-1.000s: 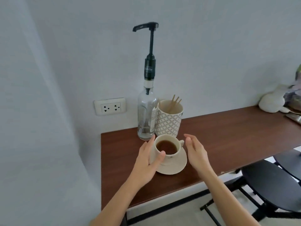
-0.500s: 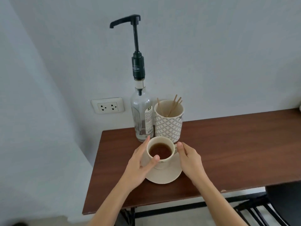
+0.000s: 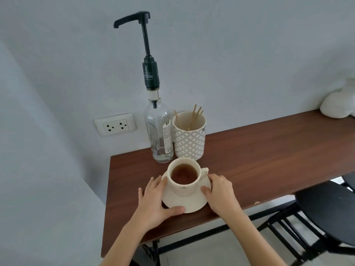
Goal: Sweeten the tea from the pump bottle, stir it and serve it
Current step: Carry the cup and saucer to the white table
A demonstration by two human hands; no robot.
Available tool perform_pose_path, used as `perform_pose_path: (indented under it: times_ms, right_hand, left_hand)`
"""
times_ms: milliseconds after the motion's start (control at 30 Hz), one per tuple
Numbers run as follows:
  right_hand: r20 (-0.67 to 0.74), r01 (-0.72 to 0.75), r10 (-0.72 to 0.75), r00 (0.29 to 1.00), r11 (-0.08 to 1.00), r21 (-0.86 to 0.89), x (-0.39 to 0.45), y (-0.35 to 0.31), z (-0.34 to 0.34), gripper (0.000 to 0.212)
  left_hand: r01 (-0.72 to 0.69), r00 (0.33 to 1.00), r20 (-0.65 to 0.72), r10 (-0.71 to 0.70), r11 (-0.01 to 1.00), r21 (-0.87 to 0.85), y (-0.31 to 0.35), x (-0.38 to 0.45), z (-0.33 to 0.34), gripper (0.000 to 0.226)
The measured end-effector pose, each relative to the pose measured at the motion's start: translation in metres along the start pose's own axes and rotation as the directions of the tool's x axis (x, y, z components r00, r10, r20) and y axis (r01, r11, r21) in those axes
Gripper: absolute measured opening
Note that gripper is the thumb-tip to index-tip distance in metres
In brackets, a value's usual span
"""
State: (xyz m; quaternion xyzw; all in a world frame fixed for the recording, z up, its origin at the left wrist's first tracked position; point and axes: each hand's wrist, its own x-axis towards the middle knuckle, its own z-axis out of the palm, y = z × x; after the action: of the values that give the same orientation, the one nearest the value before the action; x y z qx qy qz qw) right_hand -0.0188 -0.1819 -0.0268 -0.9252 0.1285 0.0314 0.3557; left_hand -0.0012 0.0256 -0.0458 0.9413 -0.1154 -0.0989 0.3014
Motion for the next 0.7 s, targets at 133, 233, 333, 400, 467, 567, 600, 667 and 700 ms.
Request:
perform_pose_path:
  times_ms: [133, 233, 333, 400, 467, 567, 600, 667, 700]
  right_hand:
    - [0.016, -0.095, 0.095, 0.995, 0.995, 0.041, -0.02, -0.003, 0.001, 0.022]
    - [0.048, -0.162, 0.157, 0.986, 0.977, 0.136, -0.037, -0.004, 0.003, 0.021]
    - [0.118, -0.211, 0.18, 0.976, 0.909, 0.358, -0.057, 0.0, 0.009, 0.028]
    - [0.172, -0.23, 0.168, 0.971, 0.855, 0.465, -0.068, 0.005, 0.014, 0.037]
    - [0.236, -0.251, 0.135, 0.962, 0.771, 0.585, -0.075, 0.01, 0.018, 0.046]
    - [0.316, -0.297, 0.075, 0.946, 0.599, 0.744, -0.078, 0.021, 0.018, 0.053]
    - [0.314, -0.301, 0.076, 0.947, 0.557, 0.774, -0.078, 0.025, 0.019, 0.053]
    - [0.308, -0.303, 0.08, 0.948, 0.516, 0.801, -0.079, 0.031, 0.022, 0.053]
    - [0.301, -0.304, 0.089, 0.949, 0.5, 0.811, -0.08, 0.035, 0.024, 0.053]
  left_hand:
    - [-0.032, 0.998, 0.063, 0.03, 0.999, 0.028, -0.008, -0.004, -0.005, 0.118]
    - [-0.073, 0.993, 0.096, 0.07, 0.997, 0.032, -0.013, -0.005, -0.007, 0.124]
    - [-0.125, 0.988, 0.097, 0.12, 0.992, 0.037, -0.017, -0.013, -0.005, 0.125]
    - [-0.111, 0.99, 0.097, 0.106, 0.992, 0.053, -0.018, -0.023, -0.002, 0.125]
    - [-0.099, 0.992, 0.091, 0.093, 0.993, 0.068, -0.019, -0.032, 0.003, 0.125]
    - [-0.058, 0.996, 0.066, 0.053, 0.995, 0.079, -0.011, -0.041, 0.006, 0.124]
    - [-0.063, 0.996, 0.068, 0.057, 0.995, 0.082, -0.01, -0.041, 0.007, 0.124]
    - [-0.062, 0.996, 0.074, 0.056, 0.994, 0.088, -0.008, -0.043, 0.008, 0.123]
    - [-0.069, 0.995, 0.079, 0.062, 0.993, 0.092, -0.008, -0.044, 0.01, 0.122]
